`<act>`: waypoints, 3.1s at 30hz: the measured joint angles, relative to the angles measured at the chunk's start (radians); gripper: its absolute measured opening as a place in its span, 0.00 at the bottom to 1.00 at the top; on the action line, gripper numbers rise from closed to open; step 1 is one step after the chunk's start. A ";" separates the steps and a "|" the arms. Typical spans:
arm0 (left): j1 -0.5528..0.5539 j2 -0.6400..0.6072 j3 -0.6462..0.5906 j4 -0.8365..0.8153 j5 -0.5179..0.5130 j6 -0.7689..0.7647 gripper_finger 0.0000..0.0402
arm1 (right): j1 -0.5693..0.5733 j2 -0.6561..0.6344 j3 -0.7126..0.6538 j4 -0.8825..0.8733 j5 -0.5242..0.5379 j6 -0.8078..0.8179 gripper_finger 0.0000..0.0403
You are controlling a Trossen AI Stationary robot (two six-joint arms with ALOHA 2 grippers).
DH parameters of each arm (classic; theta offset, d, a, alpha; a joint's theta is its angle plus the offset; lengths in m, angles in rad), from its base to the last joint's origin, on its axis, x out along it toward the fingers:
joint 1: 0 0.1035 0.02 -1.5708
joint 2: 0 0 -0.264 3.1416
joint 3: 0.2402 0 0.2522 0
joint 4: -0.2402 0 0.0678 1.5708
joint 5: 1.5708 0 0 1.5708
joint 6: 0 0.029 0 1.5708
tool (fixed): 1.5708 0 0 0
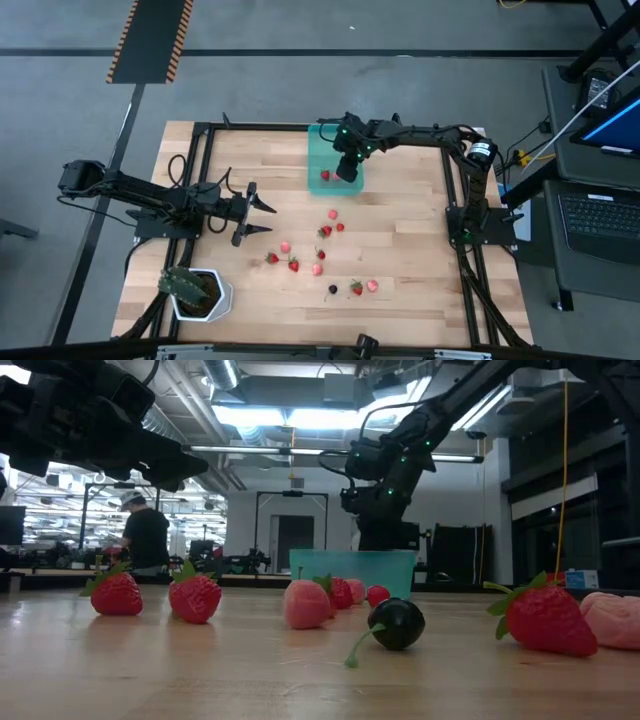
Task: Pick and placing Produce into tupperware
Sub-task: Put the red cherry into the blue bin, then put the red strawberry into the blue bin
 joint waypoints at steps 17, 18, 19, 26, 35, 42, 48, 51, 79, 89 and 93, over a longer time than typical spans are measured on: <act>0.000 0.000 0.000 0.000 0.000 0.000 0.61 | 0.000 0.001 -0.046 0.049 -0.002 0.000 0.29; 0.000 0.000 0.000 0.000 0.000 0.000 0.61 | 0.000 0.001 -0.046 0.047 -0.002 0.000 0.29; 0.000 0.000 0.000 0.000 0.000 0.000 0.61 | 0.000 0.001 -0.046 0.046 -0.002 -0.001 0.29; 0.000 0.000 0.000 0.000 0.000 -0.001 0.61 | 0.000 0.001 -0.046 0.047 -0.002 0.000 0.34; 0.000 0.000 0.000 0.000 0.000 -0.002 0.61 | 0.003 0.001 -0.046 0.043 -0.001 0.024 0.34; 0.000 0.000 0.000 0.000 0.000 -0.004 0.61 | 0.003 0.001 -0.046 0.055 0.014 0.050 0.45; 0.000 0.000 0.000 0.000 0.000 -0.004 0.61 | 0.003 0.001 -0.046 0.072 0.015 0.051 0.48; 0.000 0.000 0.000 0.000 0.000 -0.002 0.61 | 0.002 -0.001 -0.045 0.083 0.016 0.074 0.47; 0.000 0.000 0.000 0.004 -0.026 -0.001 0.61 | 0.217 -0.564 -0.455 0.278 0.006 0.119 0.44; 0.000 0.000 0.000 0.091 -0.024 -0.003 0.61 | 0.366 -0.861 -0.663 0.417 0.008 0.158 0.44; 0.000 0.000 0.000 0.112 -0.024 0.000 0.61 | 0.418 -0.941 -0.742 0.459 0.006 0.179 0.44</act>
